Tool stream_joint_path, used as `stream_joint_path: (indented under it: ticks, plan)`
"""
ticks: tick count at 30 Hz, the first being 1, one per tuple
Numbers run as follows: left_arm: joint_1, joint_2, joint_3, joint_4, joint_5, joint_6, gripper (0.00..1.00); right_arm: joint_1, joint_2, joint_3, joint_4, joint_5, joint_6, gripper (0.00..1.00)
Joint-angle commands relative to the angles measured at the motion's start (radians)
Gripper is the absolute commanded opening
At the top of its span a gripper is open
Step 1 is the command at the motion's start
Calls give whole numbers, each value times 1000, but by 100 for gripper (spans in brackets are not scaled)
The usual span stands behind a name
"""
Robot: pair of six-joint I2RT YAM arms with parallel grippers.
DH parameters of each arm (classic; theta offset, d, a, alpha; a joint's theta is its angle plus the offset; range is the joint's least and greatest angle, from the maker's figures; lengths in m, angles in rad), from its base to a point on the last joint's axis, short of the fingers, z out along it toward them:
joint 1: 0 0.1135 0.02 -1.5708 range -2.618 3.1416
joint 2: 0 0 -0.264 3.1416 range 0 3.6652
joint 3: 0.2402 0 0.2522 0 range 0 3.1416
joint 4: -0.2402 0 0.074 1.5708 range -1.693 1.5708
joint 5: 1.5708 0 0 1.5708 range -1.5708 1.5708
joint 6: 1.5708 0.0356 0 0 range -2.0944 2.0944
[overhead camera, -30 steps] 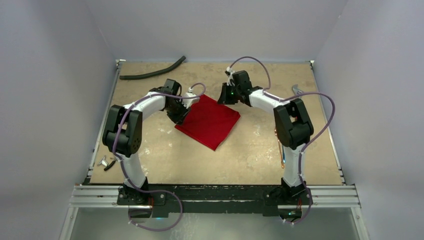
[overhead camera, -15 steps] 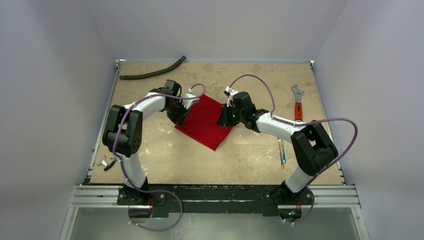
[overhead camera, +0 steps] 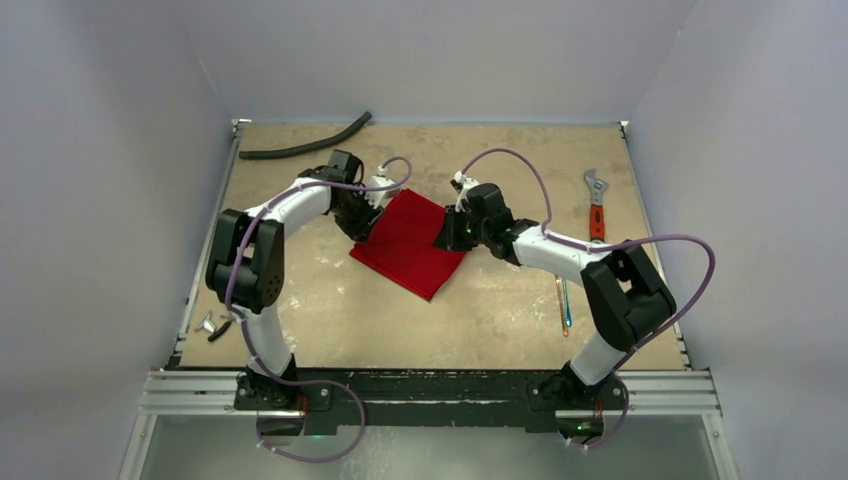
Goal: Fold the napkin into a case and place the utensils inside
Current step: Smooth out the upper triangle-folded napkin at the center of the board.
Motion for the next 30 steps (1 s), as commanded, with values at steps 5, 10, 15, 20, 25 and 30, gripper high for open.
stream_joint_path:
  ticks: [5,10,15,20,25,30]
  plan:
    - [7,57,22,-16,8,32,32,-3,-13,15,21,-9,8,19]
    - [12,64,16,-8,-1,31,27,-3,-18,23,9,-9,4,19]
    - [12,68,13,-6,-8,24,12,-5,-28,29,-32,-7,16,19]
    - [12,52,9,-11,-14,20,6,-22,-25,39,-52,14,19,19]
    - [12,35,21,-27,-5,20,0,-56,-12,68,-48,22,27,19]
    - [11,17,28,-31,5,7,0,-55,115,239,-30,81,-11,20]
